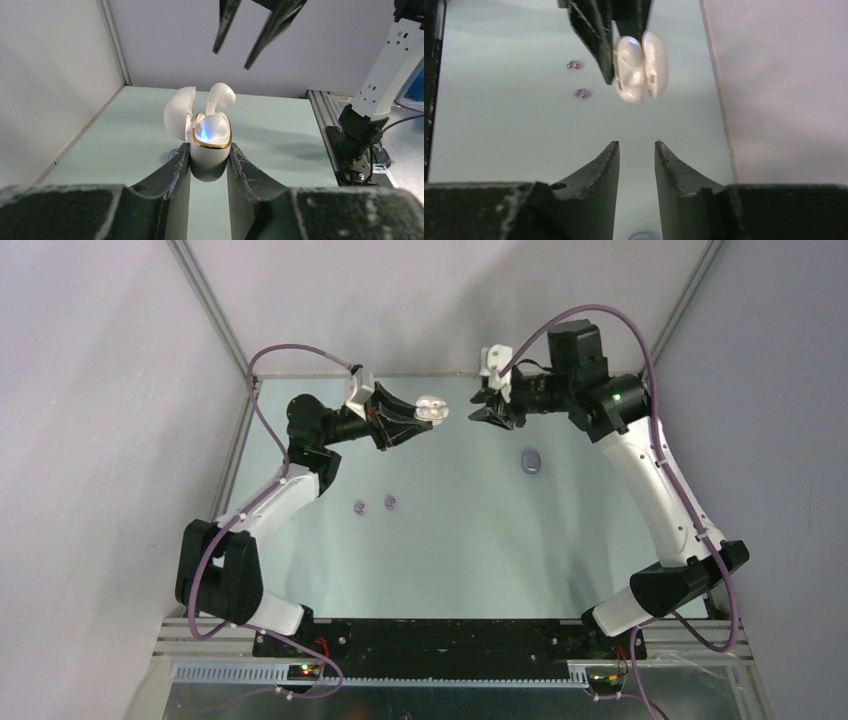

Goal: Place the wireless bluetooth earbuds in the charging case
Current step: Adjust the earbud with the charging case.

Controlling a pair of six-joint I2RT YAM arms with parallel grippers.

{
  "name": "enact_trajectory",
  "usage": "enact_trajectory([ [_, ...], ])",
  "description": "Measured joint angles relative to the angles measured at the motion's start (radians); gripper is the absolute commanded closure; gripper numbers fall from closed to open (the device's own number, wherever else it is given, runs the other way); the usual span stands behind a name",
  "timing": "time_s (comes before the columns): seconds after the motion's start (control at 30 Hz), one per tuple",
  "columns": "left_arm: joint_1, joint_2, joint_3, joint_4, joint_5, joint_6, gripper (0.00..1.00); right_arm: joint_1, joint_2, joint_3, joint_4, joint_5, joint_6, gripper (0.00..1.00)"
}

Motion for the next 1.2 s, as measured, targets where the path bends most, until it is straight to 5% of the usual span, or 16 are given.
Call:
enact_trajectory([
  [0.5,0.002,-0.008,-0.019,-0.023,0.034,0.068,1.0,0.144,-0.001,-0.003,-0.036,0.09,-0.376,0.66],
  [1.2,0.002,-0.014,-0.02,-0.044,0.041,0.1,1.0,0.166,0.022,-0.003,-0.043,0.117,-0.484,0.67],
])
